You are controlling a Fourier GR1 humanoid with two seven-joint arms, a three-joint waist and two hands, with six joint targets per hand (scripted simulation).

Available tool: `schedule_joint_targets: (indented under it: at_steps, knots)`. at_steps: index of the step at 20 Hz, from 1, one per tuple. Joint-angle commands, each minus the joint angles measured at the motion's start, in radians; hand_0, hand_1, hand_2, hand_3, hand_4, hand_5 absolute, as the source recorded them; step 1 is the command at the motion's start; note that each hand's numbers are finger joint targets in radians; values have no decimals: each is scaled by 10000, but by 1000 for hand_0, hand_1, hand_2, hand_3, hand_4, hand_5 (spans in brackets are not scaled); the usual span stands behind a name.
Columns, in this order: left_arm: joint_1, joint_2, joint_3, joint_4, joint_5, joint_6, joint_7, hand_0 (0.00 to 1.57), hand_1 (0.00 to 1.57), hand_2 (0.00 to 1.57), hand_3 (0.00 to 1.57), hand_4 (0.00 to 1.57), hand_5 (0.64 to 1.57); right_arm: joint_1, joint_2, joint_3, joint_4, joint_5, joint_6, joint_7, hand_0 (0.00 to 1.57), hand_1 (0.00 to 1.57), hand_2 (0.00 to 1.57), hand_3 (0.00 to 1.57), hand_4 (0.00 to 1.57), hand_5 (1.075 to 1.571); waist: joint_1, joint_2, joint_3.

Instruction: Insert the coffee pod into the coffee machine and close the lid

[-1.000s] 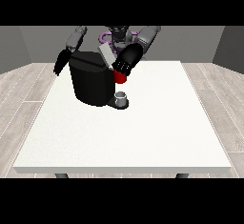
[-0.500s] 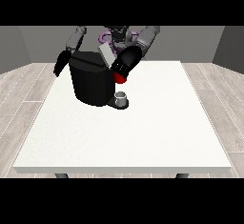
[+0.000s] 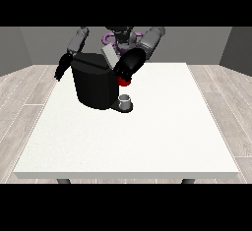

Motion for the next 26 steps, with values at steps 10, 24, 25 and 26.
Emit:
schedule_joint_targets:
  at_steps: [10, 24, 25, 26]
  knots:
    - [-244, 216, -173, 80, -621, 379, 168, 0, 0, 587, 459, 0, 1571, 66, 196, 99, 245, 231, -287, -75, 0, 0, 0, 0, 0, 1571, -18, -62, -9]
    - [1561, -953, -162, 116, -204, -136, 217, 0, 0, 0, 52, 0, 1571, 1511, 36, -261, 874, -216, 133, -144, 0, 0, 0, 0, 0, 1571, 1289, -2408, -11]
    - [1782, -1051, -176, 72, -192, -136, 278, 0, 0, 0, 0, 0, 1571, 1785, -177, -451, 927, -465, 435, -486, 0, 0, 0, 0, 0, 1571, 1245, -2548, -10]
    - [2155, -1193, -444, -137, -327, 18, -126, 0, 0, 0, 0, 0, 1571, 2046, 211, -266, 1070, -263, 64, -756, 0, 0, 0, 0, 0, 1571, 1656, -2648, -11]
